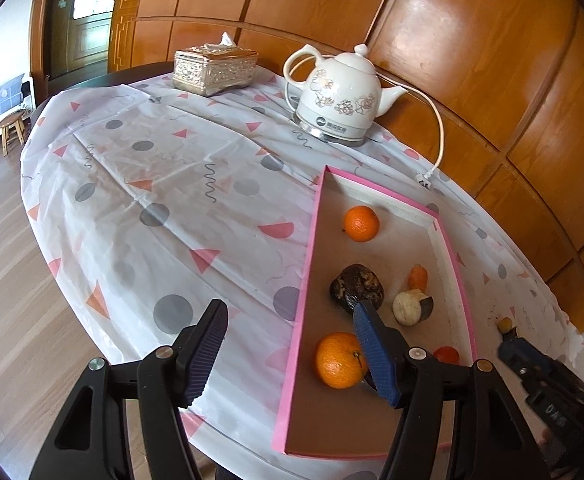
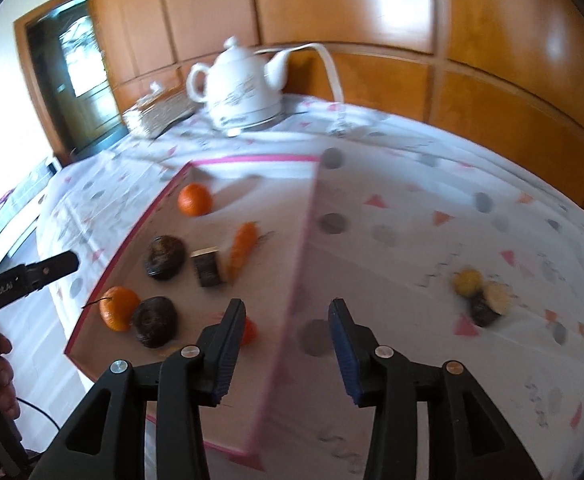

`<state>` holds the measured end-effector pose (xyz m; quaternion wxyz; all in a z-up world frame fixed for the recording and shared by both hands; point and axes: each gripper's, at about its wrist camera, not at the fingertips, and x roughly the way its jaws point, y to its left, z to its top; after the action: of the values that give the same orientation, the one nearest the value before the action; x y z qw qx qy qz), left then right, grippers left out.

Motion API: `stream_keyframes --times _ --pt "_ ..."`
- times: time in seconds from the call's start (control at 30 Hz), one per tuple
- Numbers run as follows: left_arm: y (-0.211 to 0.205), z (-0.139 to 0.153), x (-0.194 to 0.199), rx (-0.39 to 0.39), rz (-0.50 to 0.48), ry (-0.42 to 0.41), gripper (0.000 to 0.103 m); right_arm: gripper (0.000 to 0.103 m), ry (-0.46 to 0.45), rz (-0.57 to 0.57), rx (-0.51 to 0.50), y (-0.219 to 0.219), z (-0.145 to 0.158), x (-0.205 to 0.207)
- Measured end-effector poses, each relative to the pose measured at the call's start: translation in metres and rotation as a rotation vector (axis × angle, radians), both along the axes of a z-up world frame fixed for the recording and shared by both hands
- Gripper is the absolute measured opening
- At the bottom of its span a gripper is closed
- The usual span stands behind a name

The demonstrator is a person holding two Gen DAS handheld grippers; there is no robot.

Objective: Organize fruits
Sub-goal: 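Carry the red tomato into the pink tray and open the right tool, then withdraw the right tool from the tray back toward the remaining produce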

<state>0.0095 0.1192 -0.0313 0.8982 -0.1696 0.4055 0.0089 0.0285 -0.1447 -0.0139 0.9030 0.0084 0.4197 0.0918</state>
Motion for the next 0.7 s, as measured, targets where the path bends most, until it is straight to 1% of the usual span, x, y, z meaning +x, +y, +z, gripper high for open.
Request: stream_keyframes --times 0.2,0.47,0.7 --pt "-0.006 0.004 -0.002 -0.008 -0.023 -0.009 0.066 0.045 -0.002 -0.128 -0.011 -0.043 -0.003 -0.012" --pt "-0.019 0.007 -0.002 0.021 -0.060 -0.004 0.066 0.045 0.042 -0.344 -0.016 -0.115 -0.024 -0.035" --pt "-0.034 0.011 -0.001 0.043 -0.111 -0.010 0.066 0.045 0.045 -0.531 -0.035 -0.174 -0.033 -0.059"
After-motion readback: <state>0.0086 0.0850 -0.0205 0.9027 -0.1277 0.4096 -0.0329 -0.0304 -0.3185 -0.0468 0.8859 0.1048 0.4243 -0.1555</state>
